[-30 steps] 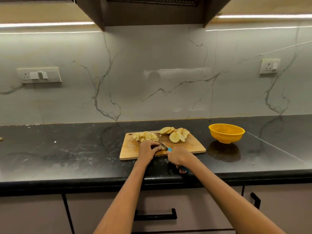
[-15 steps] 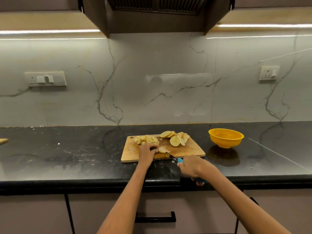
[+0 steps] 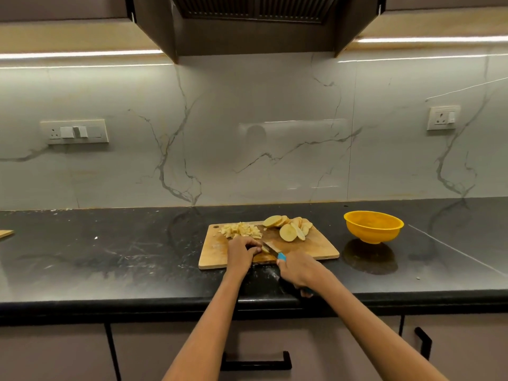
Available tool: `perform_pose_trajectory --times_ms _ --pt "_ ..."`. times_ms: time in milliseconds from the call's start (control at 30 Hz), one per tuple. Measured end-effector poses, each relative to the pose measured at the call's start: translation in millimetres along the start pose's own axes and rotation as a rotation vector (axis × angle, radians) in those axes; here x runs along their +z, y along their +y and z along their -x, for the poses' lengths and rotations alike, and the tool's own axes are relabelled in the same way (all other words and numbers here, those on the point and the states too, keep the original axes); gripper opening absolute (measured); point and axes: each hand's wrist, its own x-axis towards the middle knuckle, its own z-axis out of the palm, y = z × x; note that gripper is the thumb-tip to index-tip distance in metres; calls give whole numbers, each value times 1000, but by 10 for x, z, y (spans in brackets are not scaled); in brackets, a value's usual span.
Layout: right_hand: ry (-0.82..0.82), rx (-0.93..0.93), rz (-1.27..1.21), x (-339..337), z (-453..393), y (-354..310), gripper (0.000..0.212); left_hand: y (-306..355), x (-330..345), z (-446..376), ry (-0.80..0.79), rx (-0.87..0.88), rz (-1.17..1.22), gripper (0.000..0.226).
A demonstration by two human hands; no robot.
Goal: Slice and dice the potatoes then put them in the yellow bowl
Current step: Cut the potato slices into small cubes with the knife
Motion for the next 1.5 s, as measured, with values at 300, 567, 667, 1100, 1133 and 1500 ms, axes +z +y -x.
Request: perform_pose_trajectory --times_ms 300,567,667,1100,1133,1500 --pt "-110 116 30 -86 88 -218 35 22 -72 15 -39 34 -8 10" --pt "78 -8 253 23 265 -110 38 59 -62 63 -13 32 -14 10" --pt "36 24 167 -6 184 -148 34 51 -69 74 -18 52 24 8" --pt "60 21 69 13 212 -9 38 40 -40 43 -21 80 -4 8" --pt "99 7 65 17 257 26 37 38 -46 42 -26 75 -1 9" --pt "237 -12 -93 -88 51 285 38 173 -57 -193 -430 110 -241 49"
